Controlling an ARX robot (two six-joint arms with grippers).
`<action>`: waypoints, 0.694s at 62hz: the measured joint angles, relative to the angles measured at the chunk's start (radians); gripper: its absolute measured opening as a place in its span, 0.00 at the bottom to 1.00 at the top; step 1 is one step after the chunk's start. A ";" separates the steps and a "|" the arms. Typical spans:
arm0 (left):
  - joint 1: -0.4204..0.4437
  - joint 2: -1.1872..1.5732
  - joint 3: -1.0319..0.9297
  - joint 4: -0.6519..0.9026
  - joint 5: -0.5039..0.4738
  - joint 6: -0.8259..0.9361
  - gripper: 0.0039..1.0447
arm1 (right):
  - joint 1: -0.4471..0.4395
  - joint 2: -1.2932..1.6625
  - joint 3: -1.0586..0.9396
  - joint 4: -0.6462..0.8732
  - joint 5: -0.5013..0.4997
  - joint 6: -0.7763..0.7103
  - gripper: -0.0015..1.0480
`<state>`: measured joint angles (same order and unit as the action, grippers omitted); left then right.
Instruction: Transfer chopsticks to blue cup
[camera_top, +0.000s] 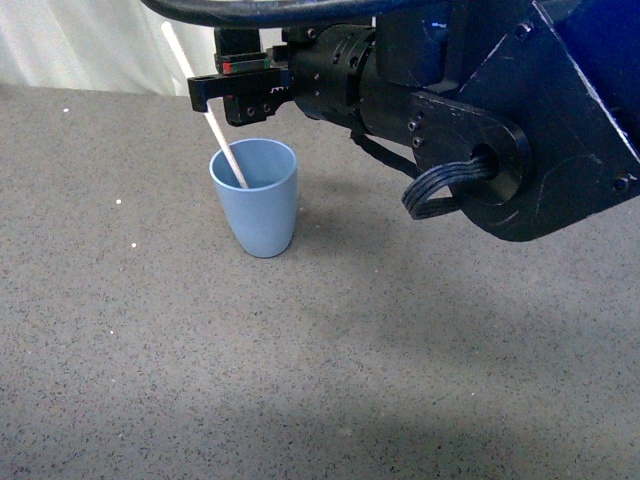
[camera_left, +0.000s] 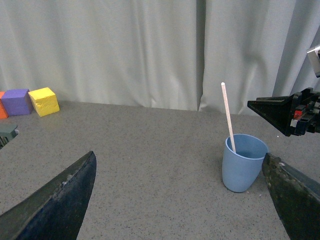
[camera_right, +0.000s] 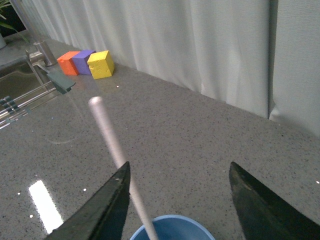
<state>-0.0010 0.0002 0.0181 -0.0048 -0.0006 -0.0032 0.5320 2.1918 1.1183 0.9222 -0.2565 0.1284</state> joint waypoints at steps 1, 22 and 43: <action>0.000 0.000 0.000 0.000 0.000 0.000 0.94 | -0.002 -0.003 -0.008 0.006 0.005 0.000 0.58; 0.000 0.000 0.000 0.000 0.000 0.000 0.94 | -0.029 -0.106 -0.139 0.109 0.295 -0.037 0.84; 0.000 0.000 0.000 0.000 0.001 0.000 0.94 | -0.186 -0.446 -0.627 0.335 0.603 -0.122 0.28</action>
<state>-0.0010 0.0002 0.0181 -0.0044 0.0002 -0.0032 0.3462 1.7462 0.4911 1.2572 0.3462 0.0059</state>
